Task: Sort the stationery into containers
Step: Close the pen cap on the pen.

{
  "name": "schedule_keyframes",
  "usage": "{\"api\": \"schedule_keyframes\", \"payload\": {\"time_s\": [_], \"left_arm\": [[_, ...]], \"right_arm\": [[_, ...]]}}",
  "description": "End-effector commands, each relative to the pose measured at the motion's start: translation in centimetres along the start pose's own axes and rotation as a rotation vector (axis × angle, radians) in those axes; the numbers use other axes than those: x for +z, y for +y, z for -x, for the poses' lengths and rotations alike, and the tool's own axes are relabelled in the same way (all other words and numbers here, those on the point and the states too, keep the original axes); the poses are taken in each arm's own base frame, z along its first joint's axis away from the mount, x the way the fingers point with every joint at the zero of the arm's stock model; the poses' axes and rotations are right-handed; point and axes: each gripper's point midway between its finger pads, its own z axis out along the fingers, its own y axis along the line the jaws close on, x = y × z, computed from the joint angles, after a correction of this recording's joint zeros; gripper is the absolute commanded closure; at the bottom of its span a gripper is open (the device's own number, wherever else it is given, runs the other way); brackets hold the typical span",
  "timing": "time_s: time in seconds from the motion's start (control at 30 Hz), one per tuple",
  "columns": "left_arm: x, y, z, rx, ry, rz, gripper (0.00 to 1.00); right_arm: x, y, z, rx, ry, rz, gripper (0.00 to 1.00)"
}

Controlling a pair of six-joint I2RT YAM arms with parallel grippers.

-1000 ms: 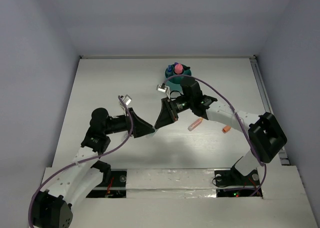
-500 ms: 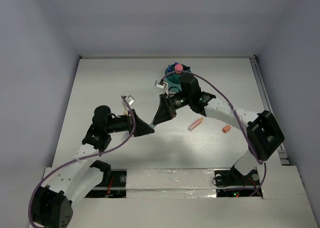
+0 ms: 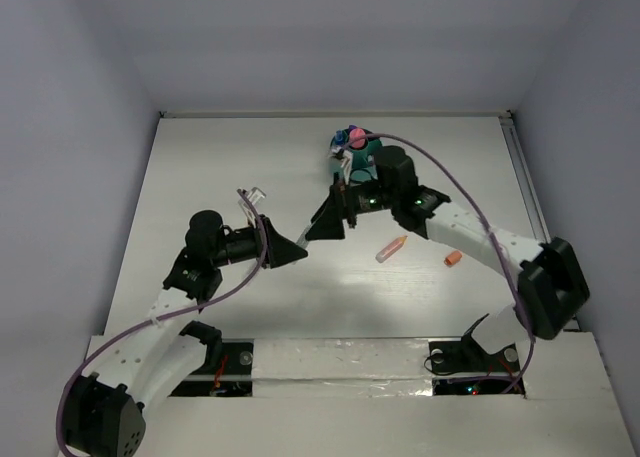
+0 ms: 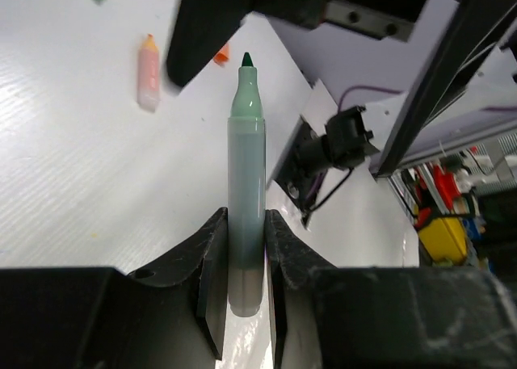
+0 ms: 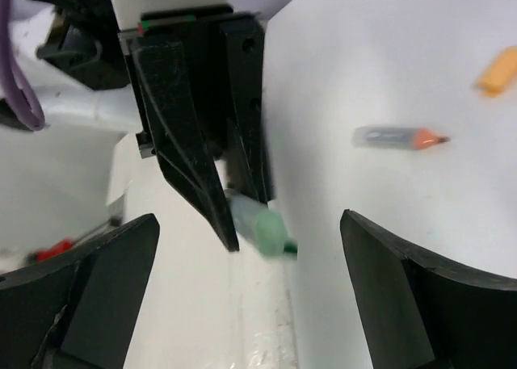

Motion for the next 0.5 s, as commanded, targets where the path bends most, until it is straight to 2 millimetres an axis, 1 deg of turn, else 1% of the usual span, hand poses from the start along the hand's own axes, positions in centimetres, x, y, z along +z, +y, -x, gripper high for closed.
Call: {"api": "schedule_keyframes", "payload": {"time_s": [0.0,0.03,0.07,0.1,0.13,0.2,0.23,0.27,0.3,0.33,0.37,0.4,0.43,0.47], "left_arm": [[0.0,-0.6,3.0,0.06,-0.113,0.037,1.0],[0.0,-0.5,3.3,0.047,-0.132,0.048,1.0],[0.0,-0.2,3.7,0.045,-0.159,0.065,1.0],[-0.1,-0.1,4.2,0.044,-0.186,0.08,1.0],[-0.1,-0.1,4.2,0.043,-0.187,0.079,1.0],[-0.2,0.1,4.8,0.047,-0.213,0.095,1.0],[-0.2,0.0,5.0,0.051,-0.223,0.098,1.0],[-0.3,0.1,5.2,0.055,-0.234,0.107,1.0],[-0.3,0.1,5.4,0.059,-0.241,0.11,1.0],[-0.4,0.0,5.5,0.066,-0.247,0.112,1.0],[-0.5,0.2,5.6,0.07,-0.254,0.125,1.0],[-0.5,0.3,5.5,0.071,-0.254,0.13,1.0],[-0.7,0.1,5.5,0.077,-0.258,0.128,1.0],[-0.7,0.2,5.3,0.073,-0.255,0.133,1.0]], "right_arm": [[-4.8,-0.6,4.8,-0.127,-0.263,-0.206,0.0],[-6.8,-2.4,6.0,-0.117,-0.34,-0.307,0.0],[-8.5,-2.1,6.5,-0.131,-0.39,-0.355,0.0],[-10.3,-4.6,6.1,-0.106,-0.433,-0.483,0.0],[-10.9,-5.2,6.1,-0.1,-0.46,-0.531,0.0],[-13.0,-8.3,4.9,-0.072,-0.455,-0.715,0.43],[-14.9,-10.3,5.1,-0.05,-0.487,-0.862,0.6],[-16.2,-12.3,3.4,0.003,-0.434,-0.968,0.81],[-17.3,-13.8,2.7,0.033,-0.419,-1.051,0.9],[-18.6,-16.3,1.7,0.076,-0.385,-1.161,0.93],[-19.1,-17.2,1.0,0.09,-0.337,-1.219,0.93],[-20.0,-18.2,0.7,0.108,-0.316,-1.279,0.88],[-20.2,-19.9,-0.5,0.133,-0.264,-1.333,0.8],[-21.5,-20.6,-0.4,0.123,-0.243,-1.416,0.63]]}}
